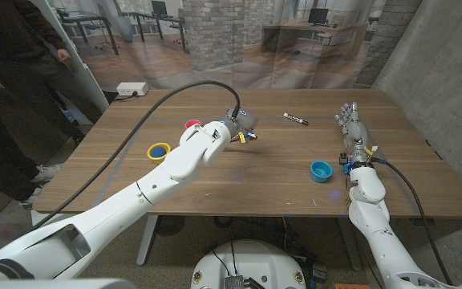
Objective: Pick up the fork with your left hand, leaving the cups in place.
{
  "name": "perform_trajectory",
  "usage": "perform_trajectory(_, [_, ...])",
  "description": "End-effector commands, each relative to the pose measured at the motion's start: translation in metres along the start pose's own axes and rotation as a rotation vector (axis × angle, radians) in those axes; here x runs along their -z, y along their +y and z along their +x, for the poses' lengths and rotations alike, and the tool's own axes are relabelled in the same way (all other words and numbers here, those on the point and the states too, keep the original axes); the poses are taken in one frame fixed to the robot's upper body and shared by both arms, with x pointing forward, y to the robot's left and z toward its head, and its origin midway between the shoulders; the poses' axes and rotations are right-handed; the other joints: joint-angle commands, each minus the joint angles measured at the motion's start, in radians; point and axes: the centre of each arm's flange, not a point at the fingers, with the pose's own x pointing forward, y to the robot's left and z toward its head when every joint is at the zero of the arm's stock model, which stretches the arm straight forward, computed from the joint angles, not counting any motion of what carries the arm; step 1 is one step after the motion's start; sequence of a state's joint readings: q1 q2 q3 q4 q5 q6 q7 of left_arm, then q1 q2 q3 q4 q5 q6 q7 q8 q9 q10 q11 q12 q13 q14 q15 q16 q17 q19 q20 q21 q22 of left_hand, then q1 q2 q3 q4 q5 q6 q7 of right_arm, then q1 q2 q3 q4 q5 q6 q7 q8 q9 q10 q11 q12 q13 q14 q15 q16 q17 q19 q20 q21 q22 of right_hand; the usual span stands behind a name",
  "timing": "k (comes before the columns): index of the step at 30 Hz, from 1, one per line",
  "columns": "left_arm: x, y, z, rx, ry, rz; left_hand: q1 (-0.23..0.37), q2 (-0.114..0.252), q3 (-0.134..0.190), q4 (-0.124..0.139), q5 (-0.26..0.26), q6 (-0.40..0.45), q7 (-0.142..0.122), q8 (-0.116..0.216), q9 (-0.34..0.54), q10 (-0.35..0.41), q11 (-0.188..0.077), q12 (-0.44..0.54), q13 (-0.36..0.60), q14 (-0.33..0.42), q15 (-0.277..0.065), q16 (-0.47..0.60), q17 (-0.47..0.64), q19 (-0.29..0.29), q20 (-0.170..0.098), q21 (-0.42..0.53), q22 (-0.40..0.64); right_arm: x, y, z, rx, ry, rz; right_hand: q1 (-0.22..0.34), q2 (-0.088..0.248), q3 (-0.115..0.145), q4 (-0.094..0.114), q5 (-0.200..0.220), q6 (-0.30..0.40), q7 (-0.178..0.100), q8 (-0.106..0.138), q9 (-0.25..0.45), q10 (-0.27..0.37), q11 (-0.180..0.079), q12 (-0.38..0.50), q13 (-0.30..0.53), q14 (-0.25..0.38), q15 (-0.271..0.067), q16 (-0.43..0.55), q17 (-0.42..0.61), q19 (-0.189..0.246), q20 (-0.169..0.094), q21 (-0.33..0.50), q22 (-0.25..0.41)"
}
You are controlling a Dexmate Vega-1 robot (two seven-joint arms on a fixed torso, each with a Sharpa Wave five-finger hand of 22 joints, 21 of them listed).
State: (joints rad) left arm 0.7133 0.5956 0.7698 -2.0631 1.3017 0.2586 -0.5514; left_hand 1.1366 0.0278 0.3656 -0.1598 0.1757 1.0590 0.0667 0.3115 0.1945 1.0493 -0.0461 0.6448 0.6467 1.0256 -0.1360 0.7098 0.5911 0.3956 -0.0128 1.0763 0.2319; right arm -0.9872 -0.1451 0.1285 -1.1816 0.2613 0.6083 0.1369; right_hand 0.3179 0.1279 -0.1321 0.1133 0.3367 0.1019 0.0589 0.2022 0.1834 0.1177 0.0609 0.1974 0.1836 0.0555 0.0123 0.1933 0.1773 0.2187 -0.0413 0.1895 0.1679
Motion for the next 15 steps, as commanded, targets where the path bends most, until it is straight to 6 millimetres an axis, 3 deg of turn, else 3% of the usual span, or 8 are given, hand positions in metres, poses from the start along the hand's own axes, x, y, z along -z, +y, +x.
perform_trajectory(1, [0.005,0.010,-0.008,-0.070,0.021,-0.022,0.087,0.078,0.010,0.002,0.008,0.021,0.026,0.067,0.073,0.060,-0.055,-0.005,0.008,0.027,-0.079,-0.003,0.005,-0.005,-0.002,0.008,0.002,-0.003,0.002,-0.004,0.002,-0.005,-0.009,0.015,-0.002,-0.004,-0.003,0.004,0.003,-0.003,-0.001,0.002,0.007,-0.003,-0.004,0.004,0.008,-0.001,-0.005,0.002,-0.006,-0.006,-0.002,0.002])
perform_trajectory(15, [0.013,0.021,-0.011,-0.149,0.041,-0.065,0.087,0.077,0.014,0.002,0.006,0.020,0.026,0.067,0.073,0.063,-0.057,-0.008,0.016,0.029,-0.080,-0.008,0.013,-0.008,-0.006,0.019,-0.002,-0.005,0.005,-0.007,0.010,-0.008,-0.016,0.016,-0.001,-0.005,-0.004,0.005,0.004,-0.004,-0.002,0.002,0.008,-0.003,-0.004,0.004,0.009,-0.001,-0.005,0.002,-0.009,-0.008,-0.002,0.002])
